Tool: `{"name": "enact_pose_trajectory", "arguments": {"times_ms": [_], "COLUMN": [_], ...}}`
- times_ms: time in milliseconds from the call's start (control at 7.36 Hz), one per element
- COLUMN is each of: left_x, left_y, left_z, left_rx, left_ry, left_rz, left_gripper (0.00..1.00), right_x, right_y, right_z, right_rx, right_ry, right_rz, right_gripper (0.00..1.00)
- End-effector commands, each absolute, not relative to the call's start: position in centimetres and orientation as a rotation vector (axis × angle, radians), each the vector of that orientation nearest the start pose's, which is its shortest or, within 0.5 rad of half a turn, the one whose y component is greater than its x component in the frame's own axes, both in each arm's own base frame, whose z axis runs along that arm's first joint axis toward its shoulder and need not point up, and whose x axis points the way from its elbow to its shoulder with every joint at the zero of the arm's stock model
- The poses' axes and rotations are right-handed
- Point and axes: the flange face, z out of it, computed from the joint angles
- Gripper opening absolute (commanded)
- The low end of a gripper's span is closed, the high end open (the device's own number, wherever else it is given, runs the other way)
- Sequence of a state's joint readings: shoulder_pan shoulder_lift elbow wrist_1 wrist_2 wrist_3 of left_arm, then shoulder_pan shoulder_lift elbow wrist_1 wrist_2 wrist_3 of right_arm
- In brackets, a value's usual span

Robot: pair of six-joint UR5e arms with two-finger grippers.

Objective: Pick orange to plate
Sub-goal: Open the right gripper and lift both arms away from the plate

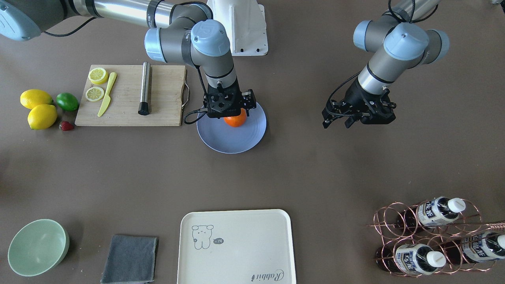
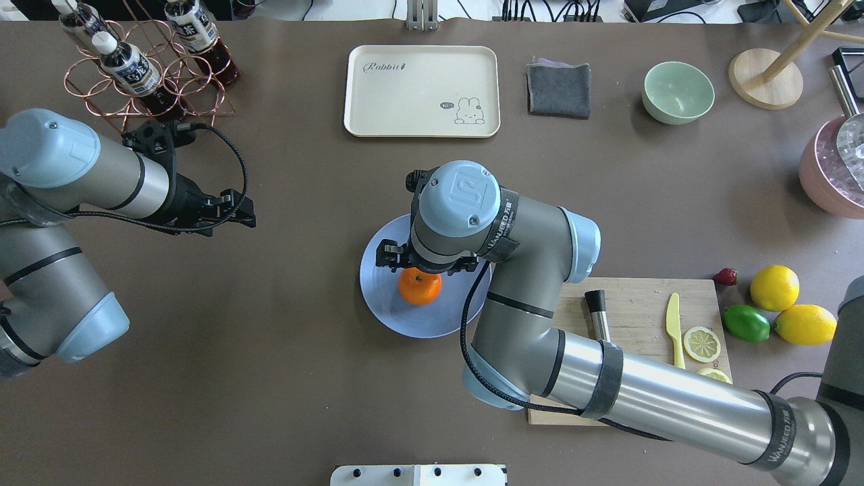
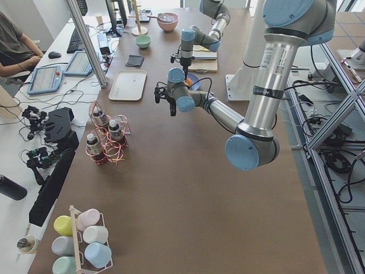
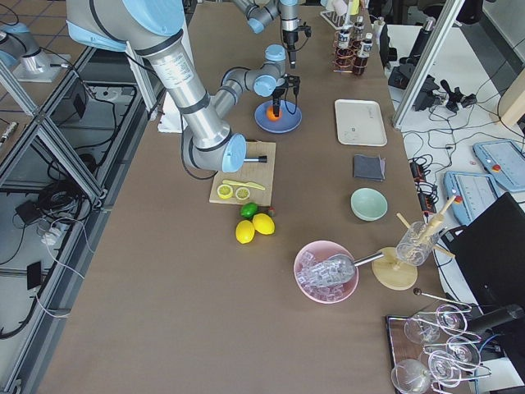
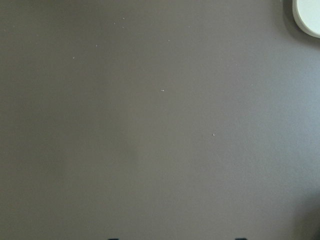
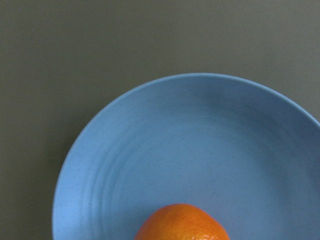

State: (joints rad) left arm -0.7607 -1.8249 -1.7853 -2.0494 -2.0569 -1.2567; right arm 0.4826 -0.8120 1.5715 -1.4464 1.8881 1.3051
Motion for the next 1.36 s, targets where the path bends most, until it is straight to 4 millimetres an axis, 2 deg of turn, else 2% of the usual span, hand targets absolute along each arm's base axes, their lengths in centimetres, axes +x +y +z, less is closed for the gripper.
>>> {"name": "enact_pose_trajectory", "arguments": {"times_ms": [0, 136, 272, 408, 544, 680, 816, 951, 1087, 1223], "left_x": [33.3, 29.3, 24.9, 20.4, 15.5, 10.3, 6.2, 0.3, -3.5, -6.1], "left_y": [-47.8, -48.8, -48.4, -48.9, -49.0, -48.7, -49.2, -49.2, -48.9, -48.6], "left_z": [35.3, 36.6, 40.1, 42.7, 45.6, 48.7, 50.8, 54.1, 58.4, 61.0], "left_rx": [0.100, 0.124, 0.147, 0.159, 0.170, 0.169, 0.140, 0.129, 0.085, 0.080], "left_ry": [1.065, 1.061, 1.032, 1.027, 1.000, 0.965, 0.898, 0.843, 0.821, 0.770], "left_rz": [-0.183, -0.154, -0.083, -0.031, 0.000, 0.050, 0.088, 0.151, 0.213, 0.235], "left_gripper": [0.82, 0.82, 0.82, 0.82, 0.82, 0.82, 0.82, 0.82, 0.84, 0.97], "right_x": [-47.2, -40.4, -33.6, -27.7, -22.8, -16.7, -10.3, -4.5, -1.0, 2.5], "right_y": [-44.7, -46.1, -49.1, -51.5, -52.4, -53.0, -53.4, -53.8, -53.9, -53.8], "right_z": [17.1, 19.7, 23.5, 27.8, 33.4, 40.0, 46.6, 52.3, 55.6, 59.6], "right_rx": [-0.004, 0.033, 0.037, 0.055, 0.088, 0.103, 0.101, 0.103, 0.078, 0.048], "right_ry": [-0.936, -0.942, -0.946, -0.933, -0.878, -0.829, -0.818, -0.817, -0.804, -0.787], "right_rz": [0.085, 0.082, 0.037, -0.006, -0.068, -0.136, -0.189, -0.223, -0.224, -0.224], "right_gripper": [1.00, 1.00, 1.00, 1.00, 1.00, 1.00, 1.00, 1.00, 1.00, 1.00]}}
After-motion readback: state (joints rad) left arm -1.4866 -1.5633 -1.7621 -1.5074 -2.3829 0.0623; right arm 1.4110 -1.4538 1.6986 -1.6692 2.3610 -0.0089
